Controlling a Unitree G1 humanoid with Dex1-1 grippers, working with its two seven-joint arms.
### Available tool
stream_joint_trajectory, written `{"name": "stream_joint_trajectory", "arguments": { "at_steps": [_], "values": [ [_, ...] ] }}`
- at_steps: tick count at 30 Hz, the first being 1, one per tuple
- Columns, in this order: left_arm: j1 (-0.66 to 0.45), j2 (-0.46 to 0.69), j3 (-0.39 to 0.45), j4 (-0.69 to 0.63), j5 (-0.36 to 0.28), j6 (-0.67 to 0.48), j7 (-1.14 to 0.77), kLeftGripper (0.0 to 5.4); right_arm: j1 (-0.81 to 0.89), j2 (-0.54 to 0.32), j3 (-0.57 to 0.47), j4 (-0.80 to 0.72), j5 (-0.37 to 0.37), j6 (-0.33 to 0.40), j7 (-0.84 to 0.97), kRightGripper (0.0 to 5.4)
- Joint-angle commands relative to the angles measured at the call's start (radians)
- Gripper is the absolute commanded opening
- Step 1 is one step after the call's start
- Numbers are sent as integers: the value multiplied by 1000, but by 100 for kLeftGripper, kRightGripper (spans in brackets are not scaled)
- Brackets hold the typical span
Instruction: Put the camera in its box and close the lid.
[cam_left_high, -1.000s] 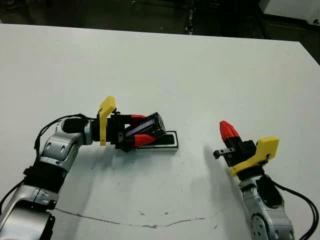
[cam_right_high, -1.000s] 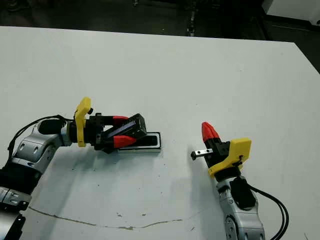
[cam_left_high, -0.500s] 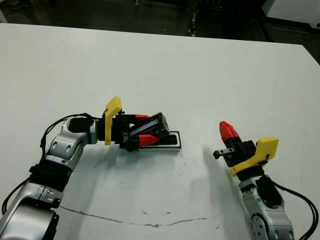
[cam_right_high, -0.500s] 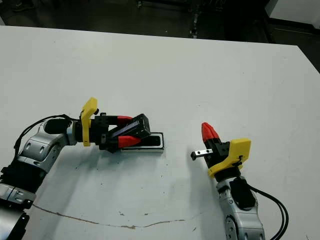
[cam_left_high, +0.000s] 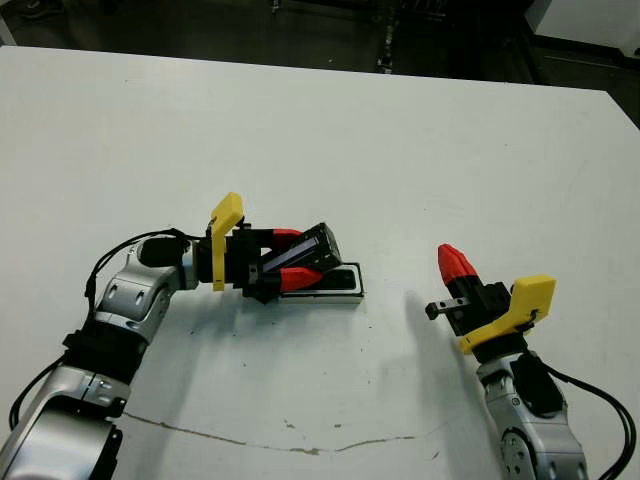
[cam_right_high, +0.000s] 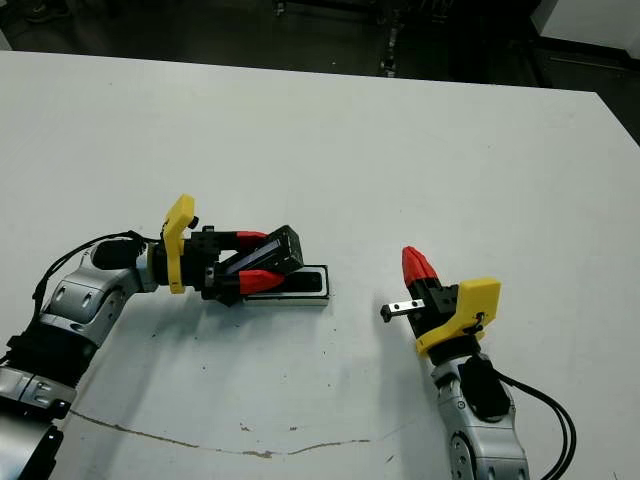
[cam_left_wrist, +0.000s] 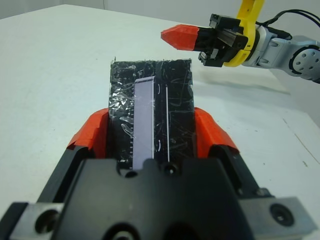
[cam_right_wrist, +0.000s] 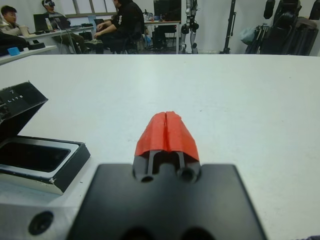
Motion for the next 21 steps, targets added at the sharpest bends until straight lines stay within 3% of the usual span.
{"name": "stream_joint_trajectory", "arguments": {
  "at_steps": [1, 14, 21],
  "values": [
    [63, -71, -93, 48, 49, 36, -15, 317, 11, -13, -8, 8, -1, -14, 5, 0],
    [16, -89, -166, 81, 111, 45, -29, 316, 7, -12, -9, 7, -6, -15, -7, 0],
    [52, -96, -206, -28, 219, 72, 168, 315, -16, -15, -56, -7, 25, 2, -25, 0]
  ]
}}
